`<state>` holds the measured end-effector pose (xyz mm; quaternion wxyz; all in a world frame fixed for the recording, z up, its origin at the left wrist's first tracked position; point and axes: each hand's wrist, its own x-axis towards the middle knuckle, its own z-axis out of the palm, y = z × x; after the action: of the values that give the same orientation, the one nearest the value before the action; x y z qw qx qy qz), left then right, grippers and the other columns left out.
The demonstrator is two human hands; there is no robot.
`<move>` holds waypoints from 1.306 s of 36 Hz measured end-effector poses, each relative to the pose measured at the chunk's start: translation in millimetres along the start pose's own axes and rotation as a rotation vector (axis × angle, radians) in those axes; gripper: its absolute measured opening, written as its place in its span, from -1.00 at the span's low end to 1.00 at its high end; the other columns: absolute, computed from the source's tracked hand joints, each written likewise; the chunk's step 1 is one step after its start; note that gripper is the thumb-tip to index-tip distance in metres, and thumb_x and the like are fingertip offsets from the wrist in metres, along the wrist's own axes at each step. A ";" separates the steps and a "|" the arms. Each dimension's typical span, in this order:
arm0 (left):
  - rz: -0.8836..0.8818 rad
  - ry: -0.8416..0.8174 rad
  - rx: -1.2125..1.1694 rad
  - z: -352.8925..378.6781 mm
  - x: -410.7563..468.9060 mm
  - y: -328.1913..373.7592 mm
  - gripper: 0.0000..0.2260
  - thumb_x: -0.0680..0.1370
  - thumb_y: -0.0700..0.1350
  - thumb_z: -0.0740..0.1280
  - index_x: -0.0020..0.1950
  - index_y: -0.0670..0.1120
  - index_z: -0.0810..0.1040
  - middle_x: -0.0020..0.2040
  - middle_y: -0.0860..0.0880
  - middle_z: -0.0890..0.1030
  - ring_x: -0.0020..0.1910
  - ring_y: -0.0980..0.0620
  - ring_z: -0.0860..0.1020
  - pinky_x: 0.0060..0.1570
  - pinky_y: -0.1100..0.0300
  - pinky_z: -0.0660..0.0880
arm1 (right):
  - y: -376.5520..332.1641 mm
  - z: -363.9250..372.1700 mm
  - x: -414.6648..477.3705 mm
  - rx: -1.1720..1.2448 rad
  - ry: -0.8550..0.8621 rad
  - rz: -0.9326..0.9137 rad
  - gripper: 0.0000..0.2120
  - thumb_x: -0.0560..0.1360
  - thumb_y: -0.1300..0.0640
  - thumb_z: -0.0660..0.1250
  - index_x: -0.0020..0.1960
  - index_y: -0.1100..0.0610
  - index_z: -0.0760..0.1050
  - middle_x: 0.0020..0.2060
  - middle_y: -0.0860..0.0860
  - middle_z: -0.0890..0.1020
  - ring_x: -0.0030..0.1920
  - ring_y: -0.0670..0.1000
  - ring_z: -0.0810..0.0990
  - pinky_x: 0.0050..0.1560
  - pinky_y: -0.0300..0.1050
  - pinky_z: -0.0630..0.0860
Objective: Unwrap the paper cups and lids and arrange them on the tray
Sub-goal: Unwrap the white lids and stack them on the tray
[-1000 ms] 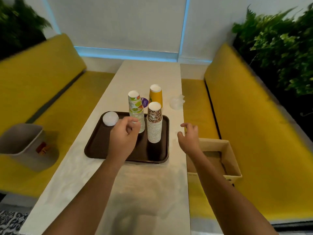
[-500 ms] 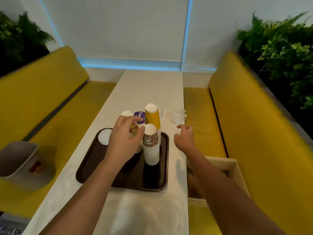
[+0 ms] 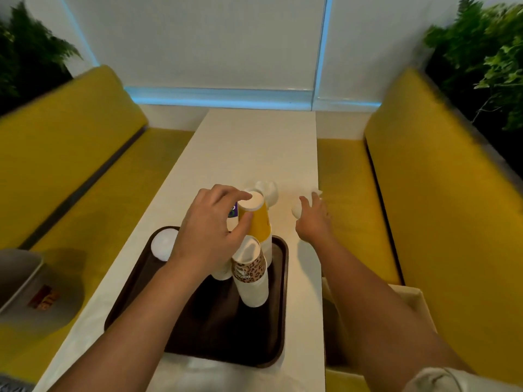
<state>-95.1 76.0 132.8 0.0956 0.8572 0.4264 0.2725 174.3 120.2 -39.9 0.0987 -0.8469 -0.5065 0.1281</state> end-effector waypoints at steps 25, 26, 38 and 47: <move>-0.010 -0.076 0.073 13.7 16.3 -4.3 -0.73 0.68 0.15 0.26 0.23 0.07 0.64 0.16 0.14 0.60 0.11 0.06 0.44 0.03 0.17 0.36 | 8.0 16.7 8.8 -0.156 -0.192 -0.034 -0.32 0.49 -0.11 0.50 0.49 -0.01 0.27 0.49 0.18 0.14 0.46 0.35 0.23 0.41 0.13 0.45; -0.015 -0.072 0.057 12.2 16.0 -3.3 -0.74 0.67 0.14 0.27 0.23 0.06 0.64 0.16 0.14 0.60 0.11 0.07 0.43 0.02 0.20 0.32 | 9.3 15.5 3.9 -0.144 -0.200 -0.049 -0.31 0.48 -0.12 0.50 0.50 -0.01 0.27 0.46 0.17 0.21 0.44 0.32 0.27 0.41 0.13 0.44; -0.100 0.175 -0.132 -13.3 -22.2 33.9 -0.76 0.66 0.07 0.34 0.28 0.03 0.63 0.18 0.08 0.54 0.15 0.06 0.50 0.05 0.37 0.41 | 1.7 -36.3 -99.7 0.330 0.043 -0.109 -0.34 0.42 -0.04 0.51 0.46 -0.11 0.33 0.36 0.04 0.37 0.37 0.21 0.27 0.30 0.25 0.51; -0.125 0.175 -0.358 -24.0 -90.2 70.7 -0.70 0.63 0.11 0.35 0.34 0.07 0.53 0.16 0.13 0.55 0.10 0.19 0.56 -0.03 0.27 0.55 | -39.2 -120.8 -235.6 0.424 0.276 -0.273 -0.33 0.47 -0.10 0.55 0.47 -0.18 0.31 0.41 -0.05 0.30 0.39 0.09 0.26 0.31 0.13 0.52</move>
<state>-104.3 -39.9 146.0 0.2257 0.7714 0.4302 0.4110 73.0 -74.1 113.8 0.3579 -0.7407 -0.5597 0.1002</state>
